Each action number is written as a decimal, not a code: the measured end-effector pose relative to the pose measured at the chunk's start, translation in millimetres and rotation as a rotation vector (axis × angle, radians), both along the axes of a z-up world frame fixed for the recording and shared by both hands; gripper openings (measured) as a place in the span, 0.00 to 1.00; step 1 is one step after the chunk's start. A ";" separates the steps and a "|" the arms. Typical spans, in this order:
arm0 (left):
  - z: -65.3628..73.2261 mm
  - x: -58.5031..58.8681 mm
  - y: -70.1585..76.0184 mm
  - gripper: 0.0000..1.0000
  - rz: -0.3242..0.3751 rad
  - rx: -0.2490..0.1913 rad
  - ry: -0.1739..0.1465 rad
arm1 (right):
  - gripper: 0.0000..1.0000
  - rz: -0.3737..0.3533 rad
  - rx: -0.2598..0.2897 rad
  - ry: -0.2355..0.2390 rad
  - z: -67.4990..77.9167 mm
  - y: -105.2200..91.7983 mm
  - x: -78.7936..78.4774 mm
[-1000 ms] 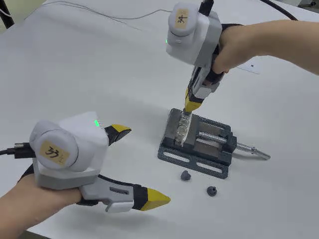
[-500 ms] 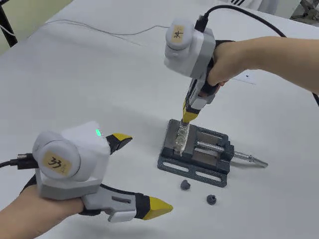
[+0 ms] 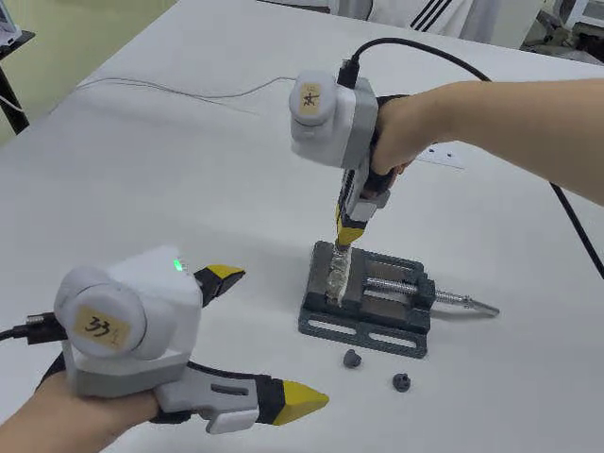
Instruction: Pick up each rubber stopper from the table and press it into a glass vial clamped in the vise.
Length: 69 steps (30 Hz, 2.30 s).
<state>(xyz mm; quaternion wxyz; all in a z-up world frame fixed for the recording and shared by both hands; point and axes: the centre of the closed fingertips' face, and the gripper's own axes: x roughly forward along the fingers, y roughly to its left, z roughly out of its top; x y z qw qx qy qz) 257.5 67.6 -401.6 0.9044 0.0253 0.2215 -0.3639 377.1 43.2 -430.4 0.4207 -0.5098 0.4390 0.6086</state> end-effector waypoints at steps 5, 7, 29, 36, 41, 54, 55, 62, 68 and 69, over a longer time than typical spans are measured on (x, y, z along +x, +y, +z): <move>3.1 -0.1 -4.0 0.95 -0.008 -0.002 -0.009 | 0.00 0.024 0.038 -0.025 0.4 -2.0 -1.8; 4.3 -1.0 -5.5 0.95 -0.012 0.000 -0.014 | 0.00 0.042 0.049 -0.035 0.4 -2.6 -2.7; 6.9 -10.8 2.2 0.95 0.001 0.017 -0.015 | 0.36 0.034 0.101 -0.099 4.1 -16.4 -1.1; 6.3 -11.7 -1.4 0.95 -0.009 0.019 -0.014 | 0.46 -0.006 0.180 -0.081 2.8 -18.7 -7.3; 7.2 -11.8 -2.9 0.95 -0.011 0.016 -0.018 | 0.45 -0.023 0.193 -0.082 1.3 -25.8 -15.6; 8.5 -16.7 2.1 0.95 -0.005 0.021 -0.026 | 0.44 -0.055 0.252 -0.069 8.5 -29.1 -33.8; 8.6 -17.2 2.4 0.95 -0.006 0.022 -0.027 | 0.44 -0.056 0.258 -0.073 9.4 -29.5 -36.2; 8.0 -21.6 3.1 0.95 -0.006 0.027 -0.028 | 0.42 -0.071 0.304 -0.066 10.7 -29.8 -47.9; 7.7 -24.9 2.4 0.95 -0.006 0.024 -0.029 | 0.39 -0.117 0.358 -0.049 11.9 -32.7 -60.3; 7.7 -25.3 2.2 0.95 -0.005 0.024 -0.030 | 0.39 -0.123 0.363 -0.047 11.1 -33.8 -60.9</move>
